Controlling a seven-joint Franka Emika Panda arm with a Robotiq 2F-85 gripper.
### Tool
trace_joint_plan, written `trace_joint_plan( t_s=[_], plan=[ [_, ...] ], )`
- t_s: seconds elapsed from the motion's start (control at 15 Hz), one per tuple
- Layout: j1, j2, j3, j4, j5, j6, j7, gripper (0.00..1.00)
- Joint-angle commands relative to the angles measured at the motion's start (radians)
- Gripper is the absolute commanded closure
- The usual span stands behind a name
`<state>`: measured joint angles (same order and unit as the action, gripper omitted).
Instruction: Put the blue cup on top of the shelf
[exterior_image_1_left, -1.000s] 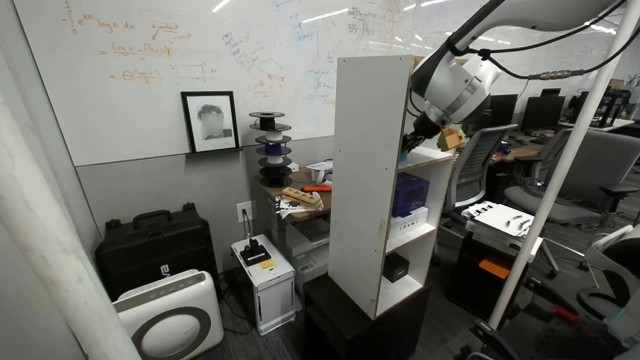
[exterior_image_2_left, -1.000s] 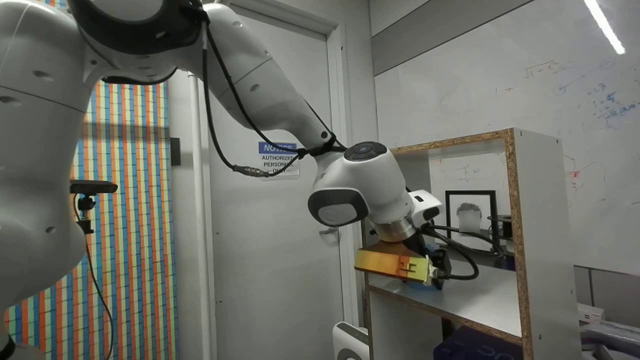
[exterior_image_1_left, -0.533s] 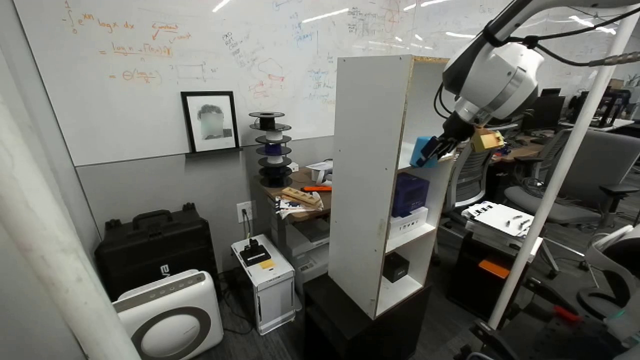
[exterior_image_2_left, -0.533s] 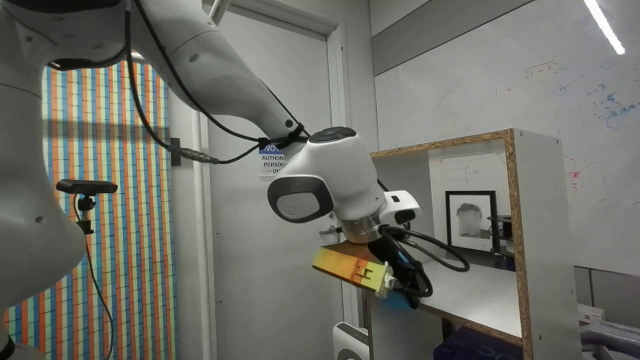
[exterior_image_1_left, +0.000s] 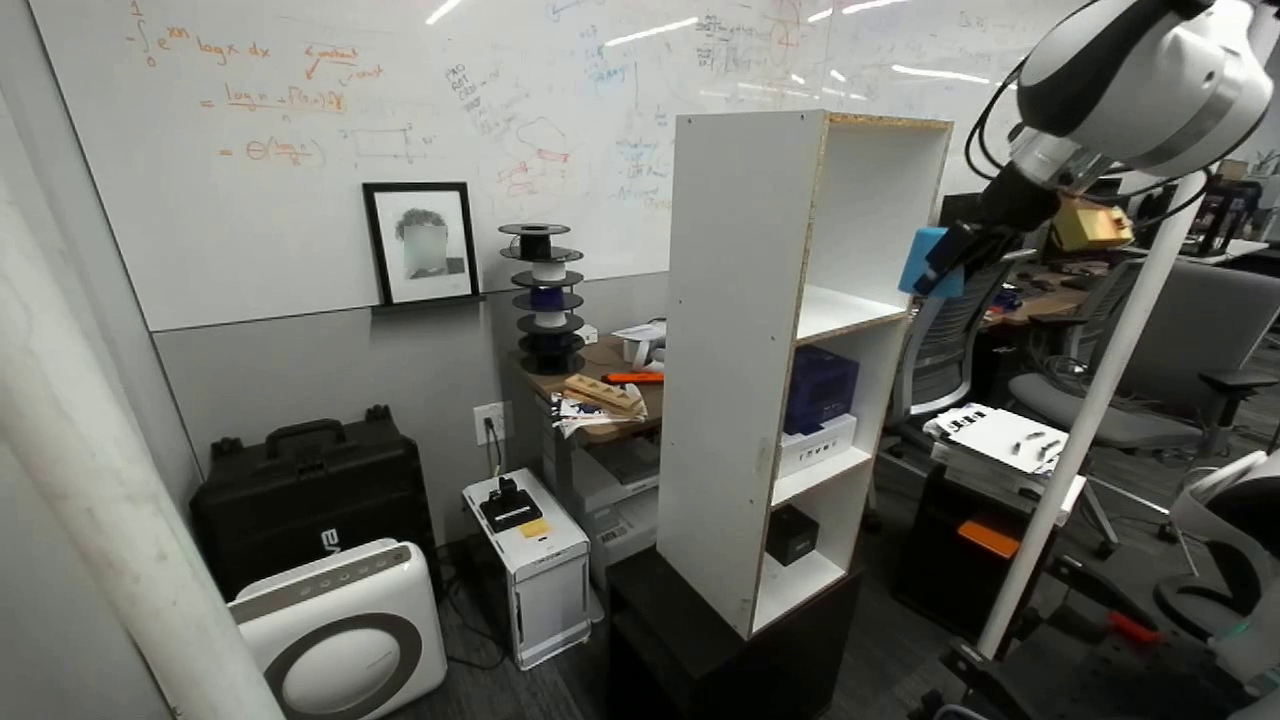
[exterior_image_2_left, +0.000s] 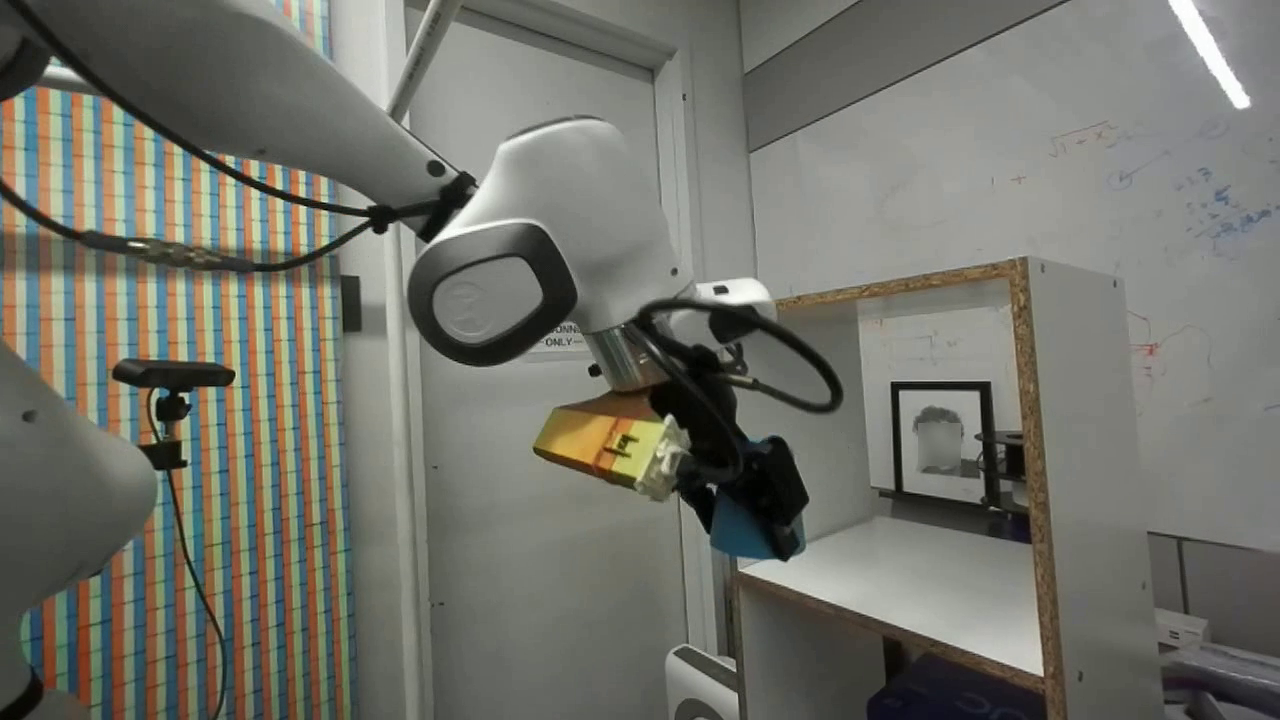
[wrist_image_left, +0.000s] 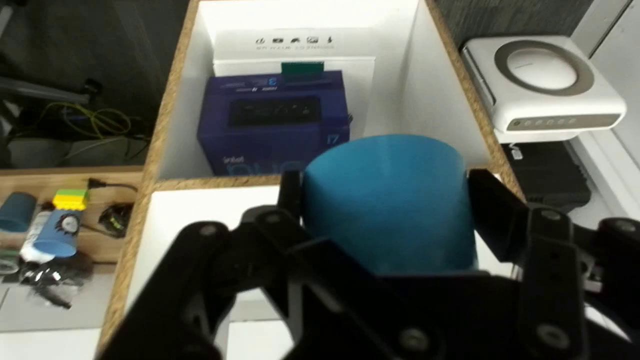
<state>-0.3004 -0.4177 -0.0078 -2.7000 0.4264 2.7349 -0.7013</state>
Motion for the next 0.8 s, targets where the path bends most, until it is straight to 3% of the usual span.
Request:
trace_joint_plan(
  t_s=[0.0, 0.33, 0.73],
  plan=[
    [0.04, -0.201, -0.091, 0.005, -0.194, -0.04, 0.183, 0.45],
    [0.091, -0.214, -0.177, 0.178, -0.345, -0.072, 0.314, 0.45],
    [0.264, 0.008, -0.312, 0.448, -0.249, -0.042, 0.349, 0.45]
  ],
)
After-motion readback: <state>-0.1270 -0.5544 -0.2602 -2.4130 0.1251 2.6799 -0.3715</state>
